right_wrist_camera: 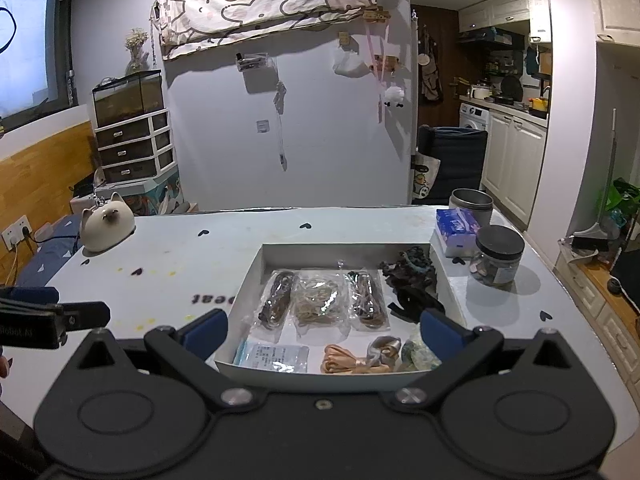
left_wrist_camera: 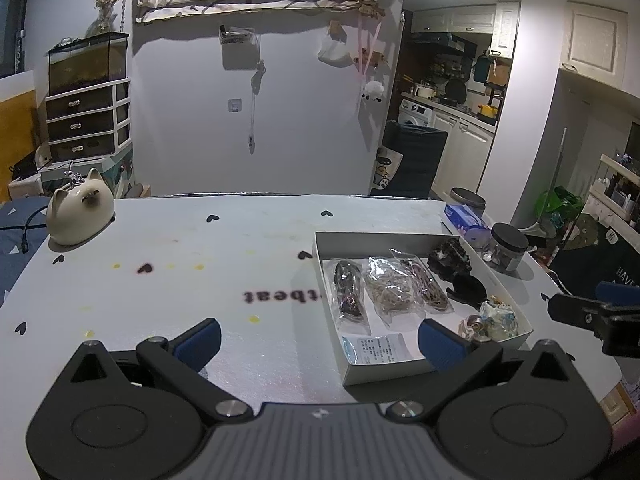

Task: Organize soft objects

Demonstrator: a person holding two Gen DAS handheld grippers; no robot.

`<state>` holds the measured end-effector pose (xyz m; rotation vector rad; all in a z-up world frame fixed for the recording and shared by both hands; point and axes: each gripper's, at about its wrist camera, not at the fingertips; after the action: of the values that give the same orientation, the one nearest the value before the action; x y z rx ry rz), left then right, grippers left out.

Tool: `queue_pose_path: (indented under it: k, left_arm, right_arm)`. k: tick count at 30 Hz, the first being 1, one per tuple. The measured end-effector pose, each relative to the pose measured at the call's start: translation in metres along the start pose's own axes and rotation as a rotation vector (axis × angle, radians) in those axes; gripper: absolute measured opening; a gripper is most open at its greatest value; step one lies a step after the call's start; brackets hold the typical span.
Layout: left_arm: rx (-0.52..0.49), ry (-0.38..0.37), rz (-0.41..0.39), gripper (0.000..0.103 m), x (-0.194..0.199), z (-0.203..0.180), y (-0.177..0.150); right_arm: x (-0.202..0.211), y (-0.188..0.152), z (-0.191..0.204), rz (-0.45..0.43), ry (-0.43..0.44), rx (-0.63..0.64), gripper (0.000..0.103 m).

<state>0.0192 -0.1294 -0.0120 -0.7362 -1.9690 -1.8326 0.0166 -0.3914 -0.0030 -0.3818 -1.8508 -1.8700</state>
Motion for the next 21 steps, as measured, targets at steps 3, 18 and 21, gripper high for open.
queue_pose_path:
  k: [3,18,21]
  left_arm:
    - [0.001,-0.003,0.001,0.103,0.0005,0.0005,0.0005]
    - [0.001,-0.001,0.001,0.103,0.0003,0.0001,0.0004]
    - [0.001,-0.001,0.000,0.103,0.0009,0.0000,0.0008]
  right_arm:
    - [0.0000,0.0000,0.0001,0.000,0.000,0.001,0.103]
    - [-0.0005,0.0000,0.0014,0.002,0.002,0.004,0.103]
    - [-0.0005,0.0001,0.0018,0.003,0.002,0.004,0.103]
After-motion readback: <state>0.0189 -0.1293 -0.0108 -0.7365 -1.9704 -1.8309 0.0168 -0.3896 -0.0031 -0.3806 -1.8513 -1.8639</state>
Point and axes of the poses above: each gripper's, at about its wrist camera, not at the fingertips, and x roughly against the way its jaws point, z to its left, y to its top
